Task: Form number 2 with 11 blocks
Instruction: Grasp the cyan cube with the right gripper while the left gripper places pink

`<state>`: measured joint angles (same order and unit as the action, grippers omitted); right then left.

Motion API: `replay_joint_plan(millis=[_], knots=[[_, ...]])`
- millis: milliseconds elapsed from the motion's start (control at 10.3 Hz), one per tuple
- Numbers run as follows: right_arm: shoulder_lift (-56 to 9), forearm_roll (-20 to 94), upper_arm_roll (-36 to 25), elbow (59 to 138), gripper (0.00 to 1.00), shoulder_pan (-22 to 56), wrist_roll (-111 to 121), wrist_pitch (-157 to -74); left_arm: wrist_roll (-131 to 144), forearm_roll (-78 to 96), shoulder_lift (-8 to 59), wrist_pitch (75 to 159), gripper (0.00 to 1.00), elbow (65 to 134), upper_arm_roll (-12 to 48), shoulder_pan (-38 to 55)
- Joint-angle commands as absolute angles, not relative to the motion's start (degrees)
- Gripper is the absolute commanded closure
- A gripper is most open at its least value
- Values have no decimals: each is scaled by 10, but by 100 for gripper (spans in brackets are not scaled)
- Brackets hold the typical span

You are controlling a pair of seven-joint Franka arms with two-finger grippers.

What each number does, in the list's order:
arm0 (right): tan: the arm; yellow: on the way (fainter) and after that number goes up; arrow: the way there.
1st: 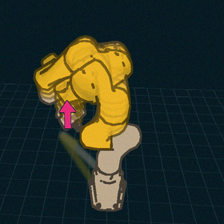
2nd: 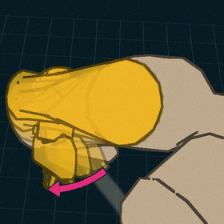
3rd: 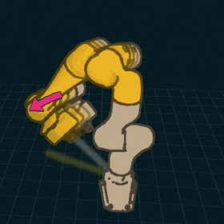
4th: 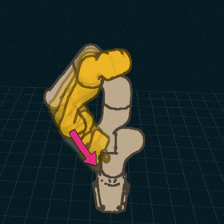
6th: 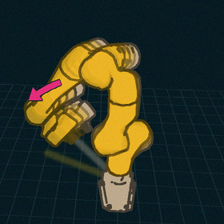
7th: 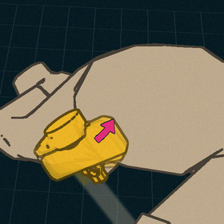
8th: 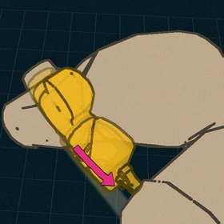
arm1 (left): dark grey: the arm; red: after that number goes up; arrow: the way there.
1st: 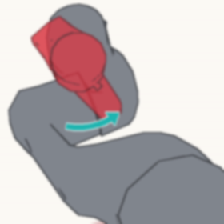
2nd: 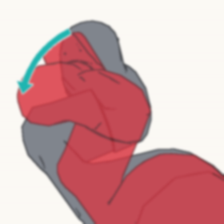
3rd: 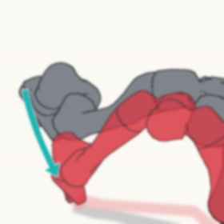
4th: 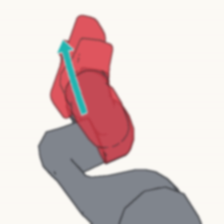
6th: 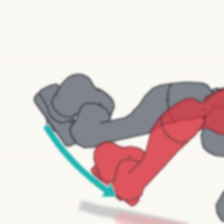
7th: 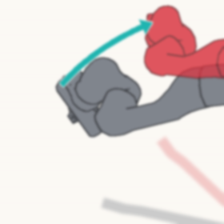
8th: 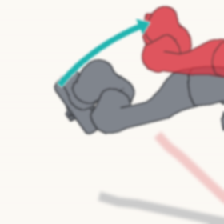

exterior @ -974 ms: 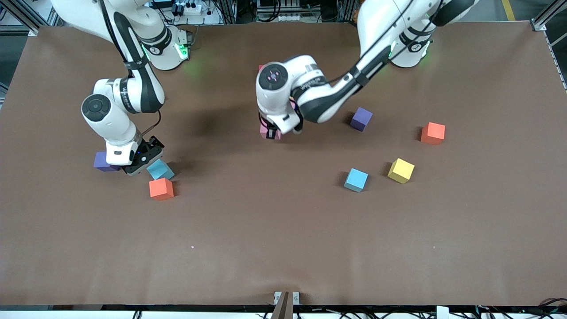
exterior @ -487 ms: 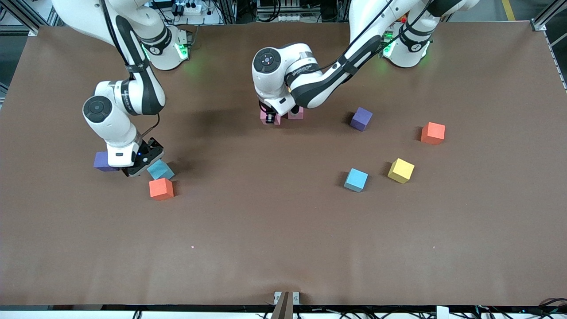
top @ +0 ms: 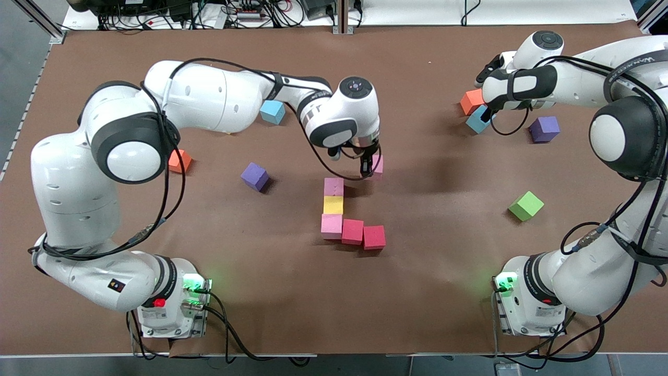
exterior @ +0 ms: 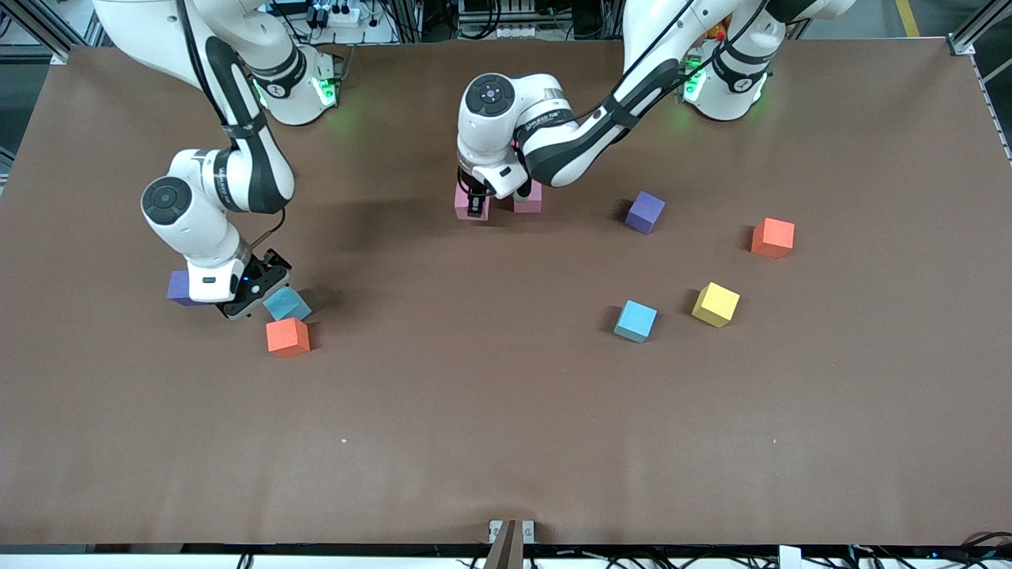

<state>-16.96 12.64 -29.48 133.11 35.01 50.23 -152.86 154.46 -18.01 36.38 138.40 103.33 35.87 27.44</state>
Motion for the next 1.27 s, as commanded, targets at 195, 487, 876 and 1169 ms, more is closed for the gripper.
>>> replay_joint_plan(millis=[195,487,876,1169], knots=[[-205,193,-277,1304,0,342,564,-1531,1559,-195,351,1406,100,1069,359,271],[-220,205,-275,1303,0,337,569,-1528,1559,-195,351,1413,100,1076,359,271],[-238,309,-263,1304,0,320,669,-1525,1571,-195,352,1423,100,1087,359,266],[-242,323,-260,1303,0,322,686,-1527,1579,-195,352,1432,100,1097,359,265]])
